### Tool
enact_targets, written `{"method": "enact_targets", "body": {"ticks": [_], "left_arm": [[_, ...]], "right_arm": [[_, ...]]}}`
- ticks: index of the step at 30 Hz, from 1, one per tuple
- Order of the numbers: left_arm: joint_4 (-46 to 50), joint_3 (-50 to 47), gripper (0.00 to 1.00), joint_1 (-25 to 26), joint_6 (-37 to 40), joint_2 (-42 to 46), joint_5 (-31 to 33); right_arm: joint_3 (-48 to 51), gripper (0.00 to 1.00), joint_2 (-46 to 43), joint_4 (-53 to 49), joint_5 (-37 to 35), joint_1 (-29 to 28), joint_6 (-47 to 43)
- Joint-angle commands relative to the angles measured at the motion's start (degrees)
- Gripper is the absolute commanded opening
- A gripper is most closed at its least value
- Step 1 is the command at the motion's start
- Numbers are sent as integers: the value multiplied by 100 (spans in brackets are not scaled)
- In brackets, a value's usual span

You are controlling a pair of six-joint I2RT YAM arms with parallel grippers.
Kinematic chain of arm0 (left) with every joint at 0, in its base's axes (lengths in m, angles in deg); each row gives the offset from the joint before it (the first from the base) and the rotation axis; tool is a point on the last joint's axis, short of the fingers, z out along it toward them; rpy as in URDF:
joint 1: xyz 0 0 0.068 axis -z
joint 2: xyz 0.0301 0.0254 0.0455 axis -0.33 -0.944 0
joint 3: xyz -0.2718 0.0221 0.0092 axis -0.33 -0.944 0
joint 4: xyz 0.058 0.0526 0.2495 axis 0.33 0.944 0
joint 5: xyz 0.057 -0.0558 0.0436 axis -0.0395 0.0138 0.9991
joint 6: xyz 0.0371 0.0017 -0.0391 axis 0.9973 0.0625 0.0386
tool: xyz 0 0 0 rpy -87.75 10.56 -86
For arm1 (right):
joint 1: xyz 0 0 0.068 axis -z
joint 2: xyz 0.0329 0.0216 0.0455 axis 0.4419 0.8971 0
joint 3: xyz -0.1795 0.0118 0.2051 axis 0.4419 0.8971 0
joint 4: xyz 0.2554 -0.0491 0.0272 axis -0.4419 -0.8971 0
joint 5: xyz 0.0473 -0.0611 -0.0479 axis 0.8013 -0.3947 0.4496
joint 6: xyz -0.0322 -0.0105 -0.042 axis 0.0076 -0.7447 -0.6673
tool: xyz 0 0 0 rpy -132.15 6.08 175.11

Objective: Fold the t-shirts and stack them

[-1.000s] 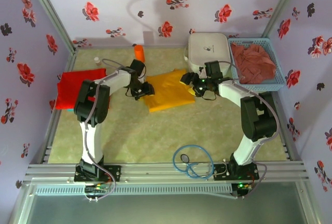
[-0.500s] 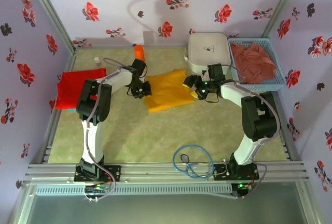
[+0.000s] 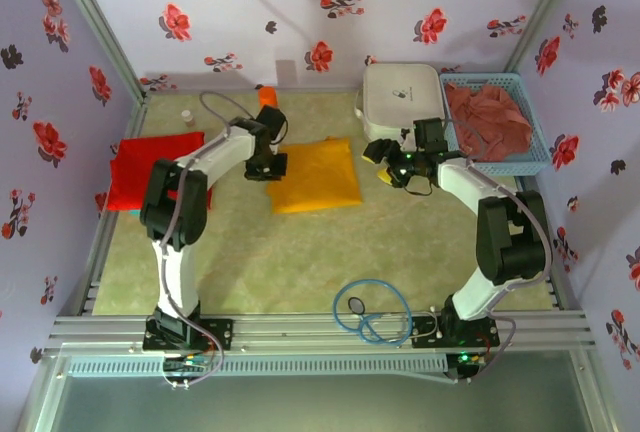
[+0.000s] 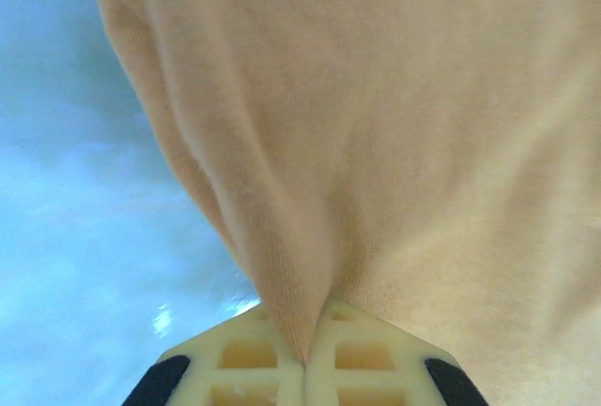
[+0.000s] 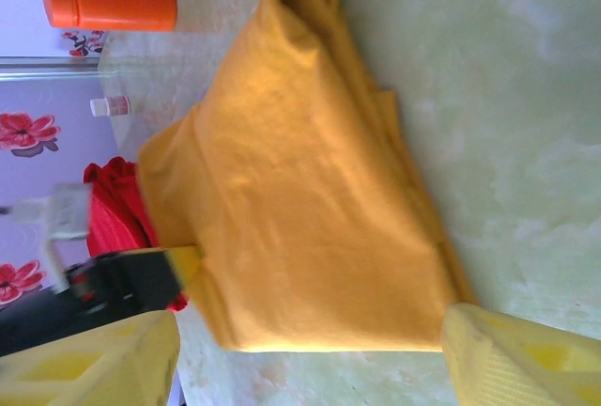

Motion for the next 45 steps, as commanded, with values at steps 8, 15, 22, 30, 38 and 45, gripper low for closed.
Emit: {"method": "enact_targets", "body": {"ticks": [8,15,22,30,38,45], "left_arm": [[1977,855,0,-529,1309,1795,1417],[2457,1197,0,-1225,1911,2170,1408],[2823,1649,0,-1567,2397,2165,1411],[3135,2097,0,-2001,2615,2135,1476],[2921,2152,0,-2515,2668,2056,1257],[2441,1728,0,-3008,2642,2022,1039]], "right_arm": [[138,74,-199,-130,133,67,-154],[142,74,-84,-51,250,68,-97],[125,73,2,-78,301,63,-108],[19,73,101,-114,341,65,-113],[-24,73,232,-52,386,46,-68],[40,73,251,-16,383,37,-68]]}}
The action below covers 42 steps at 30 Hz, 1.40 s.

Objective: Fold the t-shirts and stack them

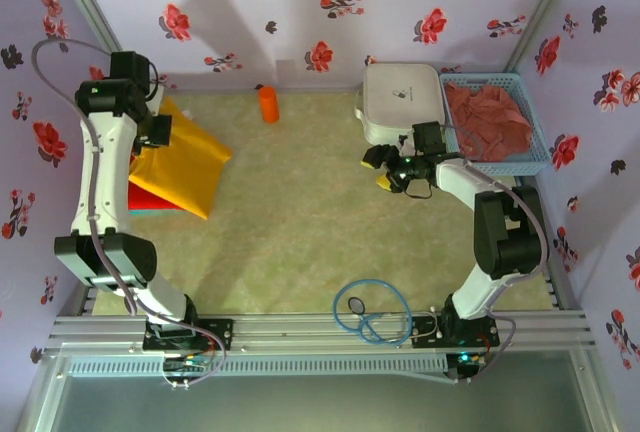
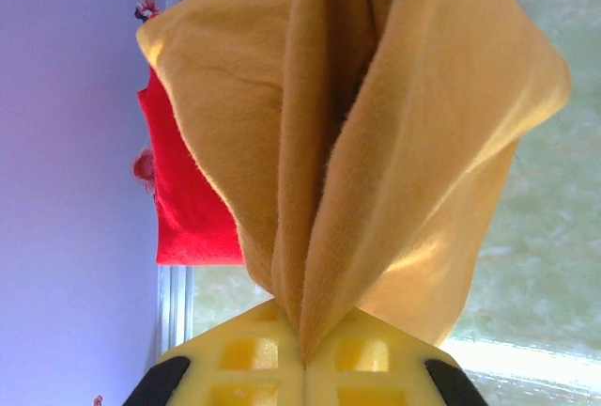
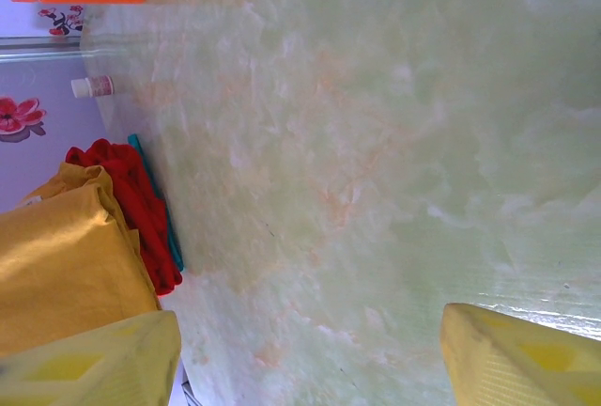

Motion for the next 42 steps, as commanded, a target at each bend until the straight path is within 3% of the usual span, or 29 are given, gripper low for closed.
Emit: {"method": "enact_targets", "body": {"ticks": [1,17,42], "left_arm": [[-427,-238,0,-245,80,-15,-161],[-1286,-980,0,-1458,-311,-362,-522],[-1777,-1257,0,-2064,-1162,-770,-165]], "right_arm": [[-34,73,40,14,102,9,-32],[-26,73,146,-47,162,10,-121],[153,73,0,-179,193,9,-253]]}}
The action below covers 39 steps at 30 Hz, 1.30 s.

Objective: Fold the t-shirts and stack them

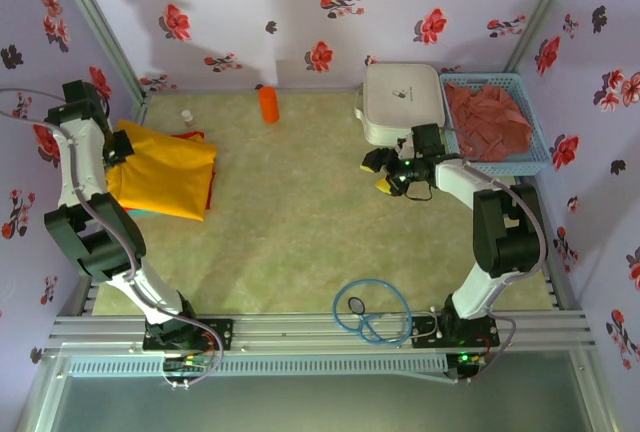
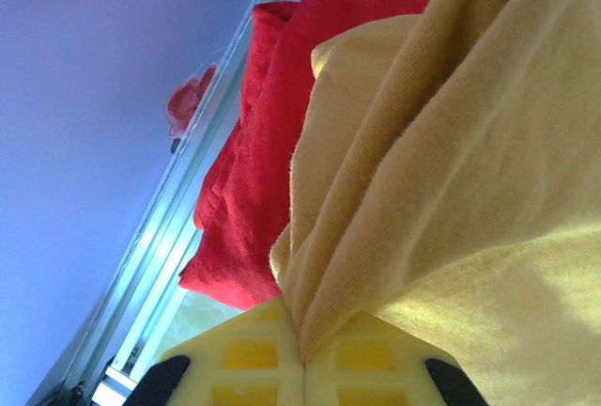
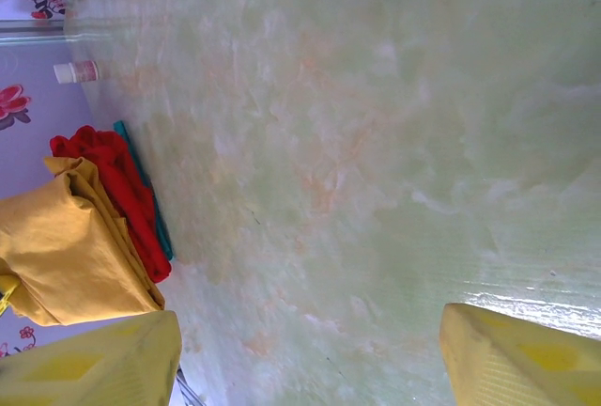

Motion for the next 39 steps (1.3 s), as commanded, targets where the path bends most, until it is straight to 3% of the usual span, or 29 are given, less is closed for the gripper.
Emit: {"method": "enact_targets", "body": {"ticks": [1,3,10,18,24,27,29,31,35,39], "left_arm": [[-180,17,0,-147,-263,-134,324],[-153,28,5,-146,-331,-181,468],[-179,-72,57,-144,-506,-109,617],[-12,-38,67,119,-457,580,160],[-446,-853,82,648,-472,1555,-257],[-1343,-1735,95,892,-552,2225,-600],[-2303,-2563,100,1021,-543,2723,-896],[-3338,-3448,100,1116,-507,3178,-1216],[-5077,-4864,100,1216,-586,3704,-1271],[-6855,-6107,100,1233,-456,3761,-1197]], "right_arm": [[103,73,-78,-72,104,13,-104],[104,73,-86,-94,108,8,-124],[90,73,-127,-167,132,8,-192],[20,73,-234,-397,-21,8,-367],[-542,77,-460,-1205,-669,8,-1078],[-821,81,-724,-1494,-1375,2,-1473],[-898,99,-922,-1556,-1905,-6,-1695],[-927,99,-1079,-1538,-2426,-6,-1947],[-810,99,-1343,-1386,-3480,0,-2302],[58,99,-1732,-237,-4473,6,-2683]]}}
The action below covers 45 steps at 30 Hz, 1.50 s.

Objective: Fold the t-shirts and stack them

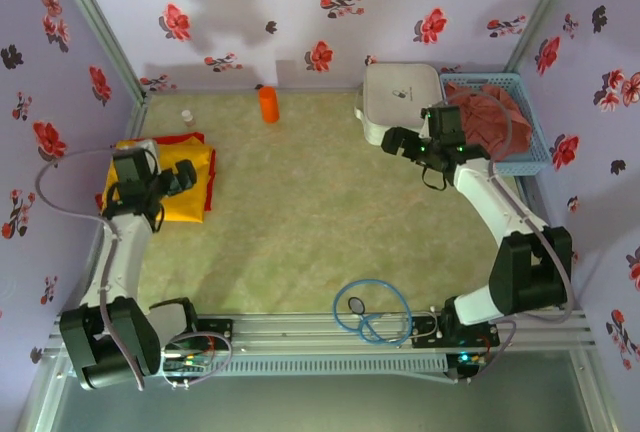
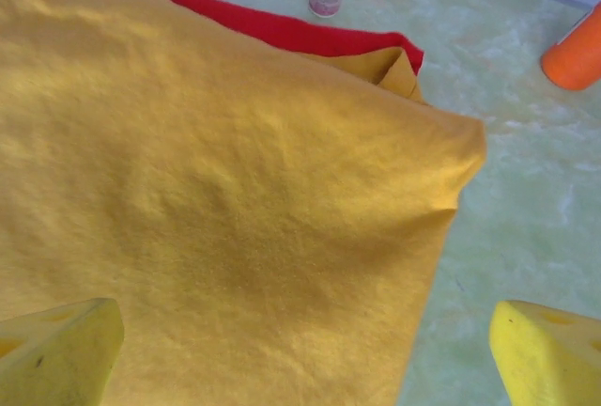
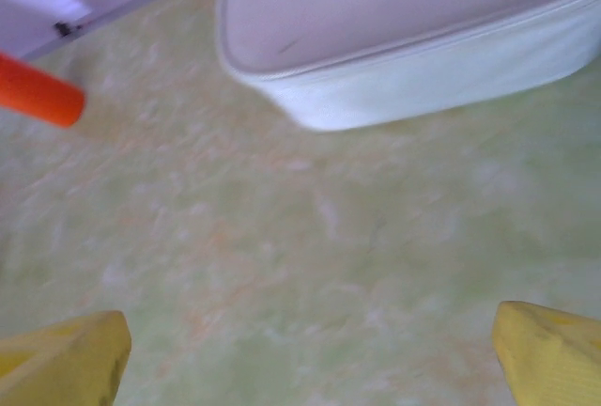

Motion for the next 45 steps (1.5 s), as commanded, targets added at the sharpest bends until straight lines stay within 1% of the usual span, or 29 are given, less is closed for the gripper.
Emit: {"method": "enact_targets", "body": {"ticks": [1,4,6,7,10,12,13,14,16,18,22,25,26,27,28,29,30,31,32,34,36,38,39,40,41,42,43,44,45], "left_arm": [[-2408,-848,100,35,94,47,-67],[-3556,-1529,100,159,279,-85,271],[-4286,-1922,100,211,262,-258,439],[-4664,-2119,100,256,232,-353,466],[-5813,-2658,100,341,323,-794,495],[-6472,-2826,100,363,316,-1137,487],[-6615,-2868,100,414,437,-1206,436],[-6708,-2850,100,460,542,-1291,446],[-6901,-2782,100,528,648,-1602,431],[-7219,-2760,100,593,739,-1994,410],[-7855,-2766,100,636,780,-2610,413],[-7236,-2473,100,637,763,-2557,485],[-6858,-2253,100,643,734,-2531,515],[-6446,-2008,100,647,709,-2530,622],[-6347,-1981,100,698,743,-2516,709],[-6425,-1991,100,703,750,-2548,727],[-6357,-1983,100,703,745,-2523,721],[-6413,-1991,100,705,752,-2550,720],[-6374,-1984,100,703,751,-2530,727],[-6401,-1996,100,705,753,-2527,721],[-6433,-2009,100,699,753,-2532,708],[-6444,-2011,100,707,762,-2535,700],[-6436,-2009,100,711,763,-2543,703],[-6431,-2009,100,708,771,-2535,699],[-6427,-2001,100,711,771,-2536,696],[-6426,-2001,100,712,771,-2535,702],[-6420,-2001,100,715,771,-2537,694],[-6418,-2001,100,710,772,-2537,695],[-6418,-2001,100,710,771,-2535,698]], "right_arm": [[767,99,-302,986,-1349,2,-610],[1433,99,-461,1976,-1619,-15,-1281],[1792,99,-496,2473,-2122,-7,-1444],[1930,99,-475,2672,-2372,0,-1511],[2270,99,-317,3224,-2785,2,-1815],[2570,99,-168,3792,-2861,8,-1959],[2540,99,-113,3863,-2887,15,-2026],[2454,99,-109,3652,-2861,19,-2083],[2609,99,-115,4117,-2775,19,-2284],[2773,99,-173,4493,-2749,61,-2208],[3079,99,-530,4442,-2661,90,-2113],[3475,99,-756,4653,-2835,114,-2063],[3631,99,-770,4767,-2836,129,-2026],[3805,100,-733,5000,-2805,149,-1972],[4013,99,-631,5383,-2776,164,-1956],[4189,99,-506,5890,-2795,169,-1995],[4210,99,-445,6088,-2751,170,-2120],[4103,99,-464,5820,-2725,173,-2174],[4081,99,-364,5929,-2766,205,-2229],[4215,100,-67,6589,-2773,270,-2383],[4331,100,309,7188,-2637,446,-2229],[4340,100,551,7297,-2158,781,-1922],[4266,99,828,7603,-2100,906,-1837],[4163,100,820,7431,-1995,952,-1824],[4001,99,665,6821,-1898,983,-1784],[4013,99,636,6720,-1845,1010,-1762],[4088,99,781,7122,-1858,1012,-1783],[4109,99,793,7208,-1861,1012,-1784],[4054,99,698,6958,-1853,1012,-1790]]}}
